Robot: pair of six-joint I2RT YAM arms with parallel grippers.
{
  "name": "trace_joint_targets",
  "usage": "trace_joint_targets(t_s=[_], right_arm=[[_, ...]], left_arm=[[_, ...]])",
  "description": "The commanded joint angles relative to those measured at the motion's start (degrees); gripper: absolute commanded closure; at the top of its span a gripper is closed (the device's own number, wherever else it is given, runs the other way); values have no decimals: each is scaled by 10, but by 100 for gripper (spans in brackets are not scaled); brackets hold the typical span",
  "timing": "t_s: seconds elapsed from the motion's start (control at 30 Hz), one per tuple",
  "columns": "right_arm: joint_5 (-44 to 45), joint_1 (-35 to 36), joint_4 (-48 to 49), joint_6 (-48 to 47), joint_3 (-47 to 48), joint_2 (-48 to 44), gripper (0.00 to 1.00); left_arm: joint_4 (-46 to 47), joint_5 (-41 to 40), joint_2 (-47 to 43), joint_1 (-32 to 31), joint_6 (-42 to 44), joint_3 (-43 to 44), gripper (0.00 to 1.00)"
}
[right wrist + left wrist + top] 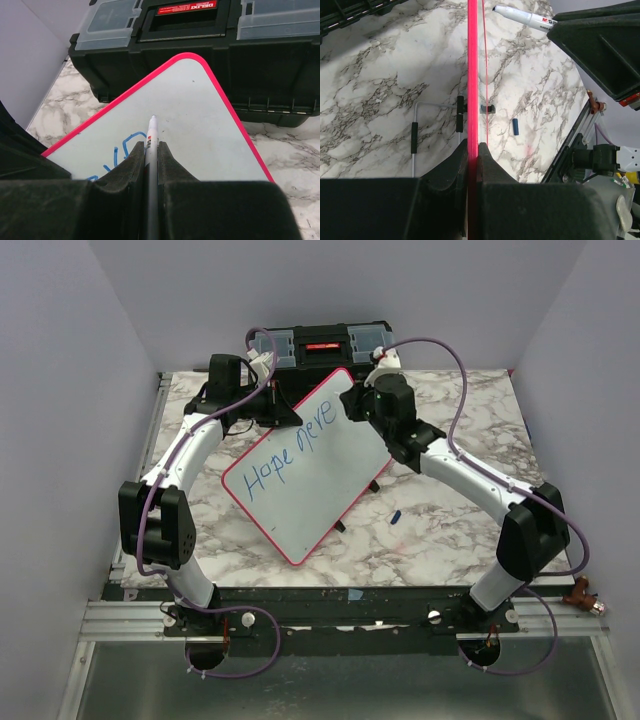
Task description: Write a sentence on the whiteboard
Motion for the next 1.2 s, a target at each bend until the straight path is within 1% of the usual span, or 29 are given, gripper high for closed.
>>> trace_joint_targets(t_s=[0.0,0.2,0.63,0.83,0.97,1.17], right_arm=[[-6,0,8,-9,31,25,99],[-10,0,3,-6,24,32,99],[-16,0,-11,5,-58,5,99],[-32,0,-17,13,-83,-13,99],[-37,0,-20,17,-84,-16,99],[-35,0,-21,16,-58,-6,99]], left_arm=[[3,13,0,-11,50,9,100],[3,14,-1,-11,51,10,100],[3,15,0,-11,50,10,100],[3,15,0,-11,50,10,100],[4,15,0,-11,50,10,100],[4,16,-1,-11,49,8,100]])
